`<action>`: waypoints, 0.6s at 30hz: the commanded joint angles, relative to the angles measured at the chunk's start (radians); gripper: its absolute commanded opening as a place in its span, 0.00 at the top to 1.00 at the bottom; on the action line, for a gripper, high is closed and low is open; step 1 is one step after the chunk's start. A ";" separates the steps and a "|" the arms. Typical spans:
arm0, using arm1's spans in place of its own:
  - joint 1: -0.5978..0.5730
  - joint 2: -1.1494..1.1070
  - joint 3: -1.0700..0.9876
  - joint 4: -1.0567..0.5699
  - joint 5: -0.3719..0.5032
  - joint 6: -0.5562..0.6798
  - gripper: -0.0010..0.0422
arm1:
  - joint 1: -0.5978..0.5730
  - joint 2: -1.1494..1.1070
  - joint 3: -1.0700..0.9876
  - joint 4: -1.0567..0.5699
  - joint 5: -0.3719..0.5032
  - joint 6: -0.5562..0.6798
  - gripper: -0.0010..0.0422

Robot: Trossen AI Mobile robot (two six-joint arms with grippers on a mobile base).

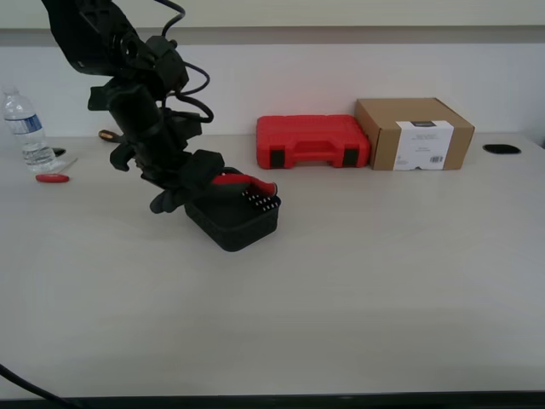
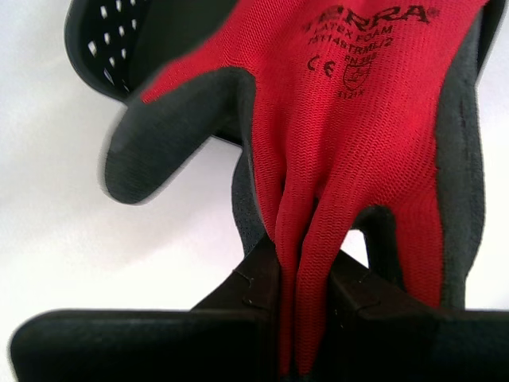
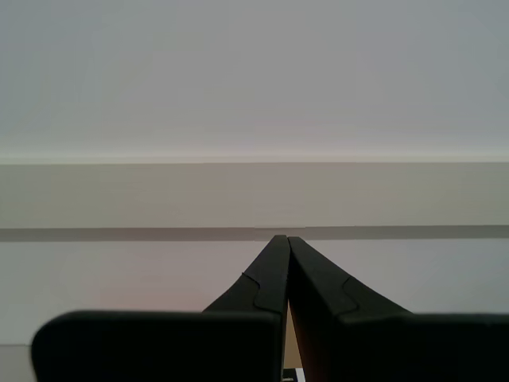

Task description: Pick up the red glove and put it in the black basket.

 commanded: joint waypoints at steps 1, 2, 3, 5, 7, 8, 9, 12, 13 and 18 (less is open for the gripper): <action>0.000 0.000 0.001 0.002 0.000 0.003 0.98 | -0.002 0.008 0.056 -0.008 0.002 0.008 0.98; 0.000 0.000 0.001 0.002 0.000 0.003 0.98 | -0.002 0.008 0.082 -0.006 -0.003 0.022 0.98; 0.000 0.000 0.001 0.003 0.001 0.003 0.98 | -0.002 0.008 0.107 -0.010 -0.004 0.029 0.98; 0.000 0.000 0.001 0.003 0.001 0.003 0.98 | -0.003 0.008 0.150 -0.027 -0.005 0.032 0.98; 0.000 0.000 0.001 0.002 0.000 0.003 0.98 | -0.005 0.008 0.179 -0.040 -0.004 0.034 0.98; 0.000 0.000 0.001 0.002 0.000 0.003 0.98 | -0.008 0.008 0.185 -0.043 -0.004 0.038 0.98; 0.000 0.000 0.001 0.002 0.000 0.003 0.98 | -0.012 0.008 0.185 -0.043 -0.004 0.040 0.98; 0.000 0.000 0.001 0.002 0.001 0.003 0.98 | -0.018 0.008 0.167 -0.042 -0.005 0.040 0.98; 0.000 0.000 0.001 0.002 0.001 0.003 0.98 | -0.018 0.008 0.160 -0.035 -0.005 0.040 0.98; 0.000 0.000 0.001 0.002 0.001 0.003 0.98 | -0.019 0.008 0.156 -0.032 -0.004 0.011 0.85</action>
